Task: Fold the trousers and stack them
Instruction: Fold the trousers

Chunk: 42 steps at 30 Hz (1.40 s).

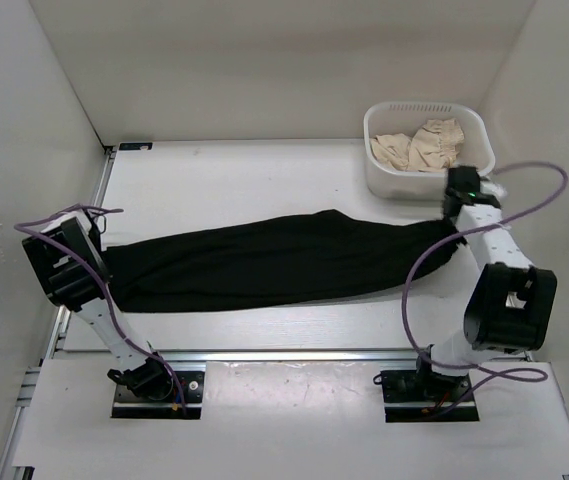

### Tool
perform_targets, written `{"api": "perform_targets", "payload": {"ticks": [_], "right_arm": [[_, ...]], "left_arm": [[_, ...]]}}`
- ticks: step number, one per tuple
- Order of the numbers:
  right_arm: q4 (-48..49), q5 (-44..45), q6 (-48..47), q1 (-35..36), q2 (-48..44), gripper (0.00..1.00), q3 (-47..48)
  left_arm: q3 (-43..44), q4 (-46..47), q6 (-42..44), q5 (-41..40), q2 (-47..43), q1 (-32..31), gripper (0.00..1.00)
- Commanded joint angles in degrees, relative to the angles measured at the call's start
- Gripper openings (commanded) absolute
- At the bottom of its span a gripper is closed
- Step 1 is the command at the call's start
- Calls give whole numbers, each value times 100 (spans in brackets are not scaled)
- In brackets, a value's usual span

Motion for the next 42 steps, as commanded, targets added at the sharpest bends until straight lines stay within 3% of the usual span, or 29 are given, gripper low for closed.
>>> {"api": "perform_targets", "payload": {"ticks": [1,3,4,6,8,9,12,13,15,19,23,27,29,30,31,34,39,42], "right_arm": [[-543,1939,-723,1811,-497,0,887],[-1042,2458,-417,2834,-278,0,1160],[-1202,2765,-198,3797,-129,0,1319],[-1632,3004,462,5055,555,0,2082],[-1923,3189,892,5719,1510,0,2872],[-2046,3190,894,6253,1873,0,3798],[-2591,3268,912,7011,3262,0,5314],[-2688,3269,912,7154,3761,0,6050],[-2541,3330,658,7400,4029,0,6303],[-2083,3033,814,7314,4240,0,6233],[-1400,2095,588,7234,4381,0,6032],[-1170,2118,367,7296,4434,0,6084],[-776,1400,-88,7296,4496,14,6022],[-625,1031,-316,7296,4496,28,5961],[-476,671,-806,7374,4496,56,5961],[-158,-211,-1878,7611,4373,80,5961],[-97,-537,-2770,8042,3418,90,5803],[192,22,-2657,8113,2601,93,5146]], "left_arm": [[-227,254,-106,617,-179,-78,46],[-298,254,-106,749,-179,-139,45],[-351,254,-106,801,-179,-191,45],[-403,315,-106,872,-179,-192,45],[-457,376,-106,872,-179,-253,44],[-509,377,-106,872,-179,-314,44],[-509,377,-106,872,-179,-367,44],[-440,377,-106,872,-179,-368,44],[-387,377,-106,872,-231,-438,44],[-272,377,-106,872,-231,-604,44],[-272,377,-106,872,-231,-605,44],[-325,377,-106,872,-284,-605,44],[-325,377,-106,872,-284,-605,44],[-325,377,-106,872,-284,-605,44],[-325,377,-106,872,-284,-605,44],[-377,377,-106,820,-336,-605,44],[-377,324,-106,767,-389,-605,46],[-307,271,-106,767,-450,-605,47]]}}
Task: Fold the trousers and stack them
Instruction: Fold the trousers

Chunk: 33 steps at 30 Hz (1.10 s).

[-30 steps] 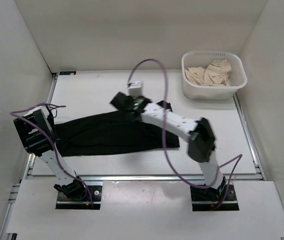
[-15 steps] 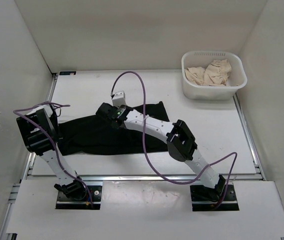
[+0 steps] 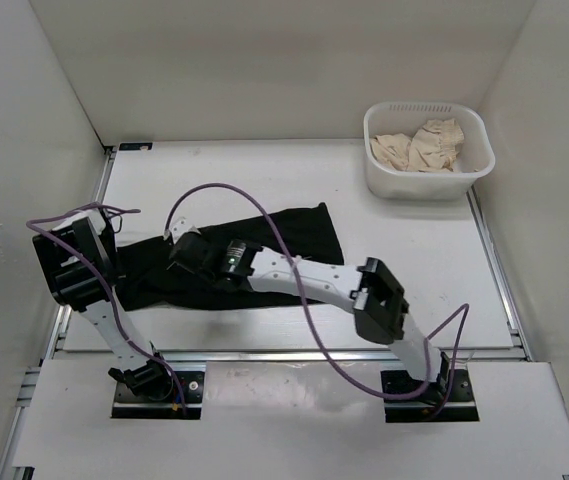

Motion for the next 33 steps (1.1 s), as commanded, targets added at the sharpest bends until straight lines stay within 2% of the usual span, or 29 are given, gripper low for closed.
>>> {"api": "perform_targets", "payload": {"ticks": [1,2,4,5,6,8,9,10,11,14,18,21,24,25,26,28,29,32,33], "right_arm": [[536,475,-395,33,-1485,93,-577],[537,695,-307,-63,-1643,89,-998],[476,846,61,-378,-1969,89,-1308],[136,977,315,-537,-2022,89,-1405],[-93,978,936,-730,-2101,89,-1485],[-577,646,1589,-1485,-2233,93,-1949],[-492,340,1949,-1766,-2538,93,-2317],[-309,-46,2074,-2361,-2724,94,-2755],[181,-885,2163,-2654,-3057,94,-3665],[833,-1587,2348,-3604,-3410,95,-4855],[1571,-2324,2216,-4351,-3350,95,-5518],[1855,-2713,2216,-4458,-3096,95,-5625],[1926,-2888,2277,-4511,-2744,85,-5687],[2048,-3150,2278,-4511,-2657,79,-5739],[2127,-3257,2400,-4511,-2499,68,-5826],[2416,-3511,2506,-4625,-2314,57,-5941],[2496,-3626,2637,-4678,-2313,45,-5994],[2567,-3794,2690,-4950,-2356,18,-6196],[2567,-3794,2691,-5168,-2461,0,-6283]], "left_arm": [[66,383,-126,496,-248,-43,47],[67,330,-126,496,-248,-43,49],[137,260,-126,444,-309,-43,53],[207,260,-126,443,-309,-43,53],[208,190,-126,443,-361,-43,54],[269,137,-126,443,-362,-43,54],[321,137,-126,443,-414,-43,54],[322,137,-126,443,-415,-43,54],[322,137,-126,443,-415,-43,54],[261,137,-126,443,-415,-43,54],[260,137,-126,443,-415,-43,54],[260,137,-126,391,-362,-43,54],[208,137,-126,390,-362,-43,54],[208,137,-126,390,-362,-43,54],[208,137,-126,390,-362,-43,54],[155,137,-126,443,-362,-43,54],[155,137,-126,443,-414,-43,54],[155,137,-126,496,-415,-43,54],[155,137,-126,496,-476,-43,54]]}}
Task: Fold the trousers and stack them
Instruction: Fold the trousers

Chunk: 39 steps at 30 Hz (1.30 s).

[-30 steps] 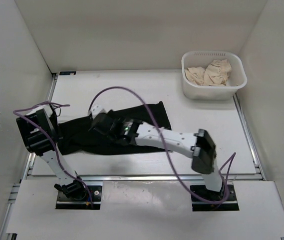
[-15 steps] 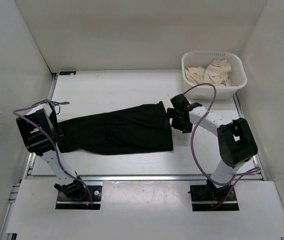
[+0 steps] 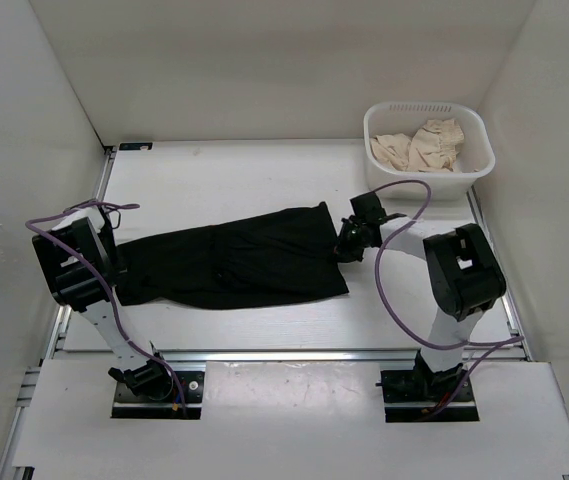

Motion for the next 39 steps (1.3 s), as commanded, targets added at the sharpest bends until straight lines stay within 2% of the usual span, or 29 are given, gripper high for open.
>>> {"api": "perform_targets", "payload": {"ticks": [1,4,7,10,12,13,14,16,17,18,20,21,22,24,25,27,28,29,30,31,33,34,37,39], "right_arm": [[-48,-151,156,-447,-293,0,-459],[-522,183,-177,-991,-1118,0,-513],[-2108,1096,-792,-1379,-1830,0,-5],[-2965,1782,-1380,-1379,-2210,0,863],[-3765,2353,-1566,-1065,-2159,0,1374],[-4020,2512,-1619,-898,-2072,0,1951],[-4248,2609,-1689,-461,-1949,0,2261],[-4873,2864,-1690,129,-1362,0,2973],[-5084,2934,-1690,767,-1089,0,3855],[-5529,2987,-1690,1087,-408,0,4369],[-5927,2936,-1638,1902,377,0,5458],[-6382,2866,-1637,2134,1251,0,6673],[-6560,2865,-1585,2484,1669,0,7242],[-6816,2787,-1436,2724,2634,0,8149],[-6739,2673,-1357,2855,2796,0,8388],[-6266,2286,-1093,2918,2738,0,7875],[-5637,2119,-1092,2918,2650,0,7533],[-5361,1952,-1023,2971,2570,0,7068],[-5019,1681,-1092,3049,2570,0,7063],[-4946,1591,-1214,3111,2570,0,7063],[-4945,1590,-1635,3330,2859,0,7753],[-4788,1590,-1742,3384,2947,0,7906],[-4287,1038,-2006,3437,3000,0,7793],[-4111,976,-2189,3498,2939,0,7793]], "left_arm": [[-14,71,-56,333,-439,-32,54],[310,-60,-56,850,-492,-84,59],[811,-631,-56,1571,-492,-321,68],[926,-685,-56,1828,-492,-716,69],[979,-685,-56,2118,-431,-901,69],[980,-737,-56,2180,-326,-1163,69],[980,-738,-56,2294,-325,-1323,69],[918,-738,-56,2470,-255,-1674,70],[918,-738,-56,2601,-202,-2041,71],[857,-686,-56,2803,-123,-2219,72],[857,-607,-56,2892,113,-2518,72],[857,-554,-56,3040,219,-2728,72],[857,-553,-56,3181,324,-2800,73],[996,-553,-56,3750,641,-2888,73],[997,-553,-56,3850,720,-2958,73],[1059,-492,-56,3772,984,-3090,66],[1120,-492,-56,3719,1080,-3091,60],[1120,-440,-56,3719,1168,-3091,53],[1181,-439,-56,3719,1309,-3091,38],[1182,-439,-56,3719,1310,-3091,30],[1182,-387,-56,3719,1424,-3091,18],[1243,-386,-56,3771,1424,-3091,14],[1296,-386,-56,3842,1477,-3144,14],[1348,-334,-56,3842,1477,-3144,14]]}}
